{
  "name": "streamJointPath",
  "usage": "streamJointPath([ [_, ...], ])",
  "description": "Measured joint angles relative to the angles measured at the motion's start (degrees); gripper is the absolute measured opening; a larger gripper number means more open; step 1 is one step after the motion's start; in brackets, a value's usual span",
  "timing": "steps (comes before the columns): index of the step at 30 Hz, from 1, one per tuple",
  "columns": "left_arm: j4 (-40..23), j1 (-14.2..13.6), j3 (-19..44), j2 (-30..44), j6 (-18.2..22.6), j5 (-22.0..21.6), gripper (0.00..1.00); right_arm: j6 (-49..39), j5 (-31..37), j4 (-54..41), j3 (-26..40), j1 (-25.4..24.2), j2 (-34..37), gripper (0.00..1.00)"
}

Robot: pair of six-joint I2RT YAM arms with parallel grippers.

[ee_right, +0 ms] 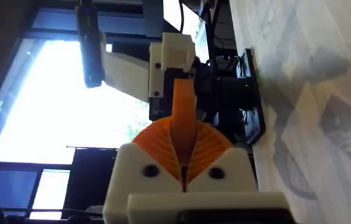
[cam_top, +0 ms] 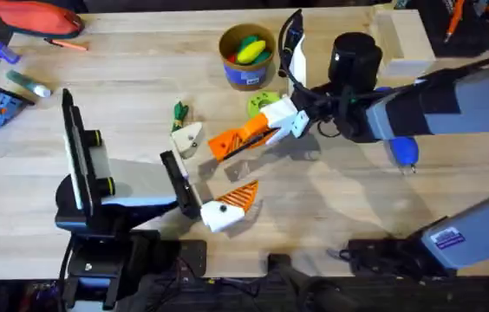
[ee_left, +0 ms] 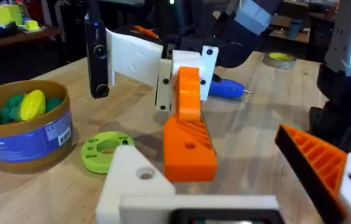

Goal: Pick up the gripper from the table and insert it into the empty holder that is missing its gripper. Then pick up a screw, insert it into the mounting hole, and use the screwdriver to tighten it. Finally, clean up the table by picking up the vegetable and placing it into the bucket.

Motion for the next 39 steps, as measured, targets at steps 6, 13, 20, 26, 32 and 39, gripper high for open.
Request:
streamJointPath([
  [6, 0.00, 0.00, 0.00, -0.01, 0.00, 0.05, 0.986, -0.69, 0.18, 0.46, 0.02, 0.00, -0.01, 0.009],
  [13, 0.00, 0.00, 0.00, -0.01, 0.00, 0.11, 0.986, -0.71, 0.91, 0.45, 1.05, 0.60, -0.02, 0.009],
  [20, 0.00, 0.00, 0.00, -0.01, 0.00, 0.13, 0.986, -0.71, 3.07, 0.30, 1.11, 2.21, 0.00, 0.009],
  [26, 0.00, 0.00, 0.00, -0.01, 0.00, 0.13, 0.985, -0.69, 3.27, 0.54, 1.11, 2.34, -0.01, 0.009],
  [32, 0.00, 0.00, 0.00, -0.01, 0.00, 0.11, 0.985, -0.44, 3.27, 0.57, 1.97, 2.34, -0.02, 0.009],
  [39, 0.00, 0.00, 0.00, -0.01, 0.00, 0.15, 0.985, 0.57, 3.29, 0.57, 2.29, 2.34, -0.02, 0.009],
])
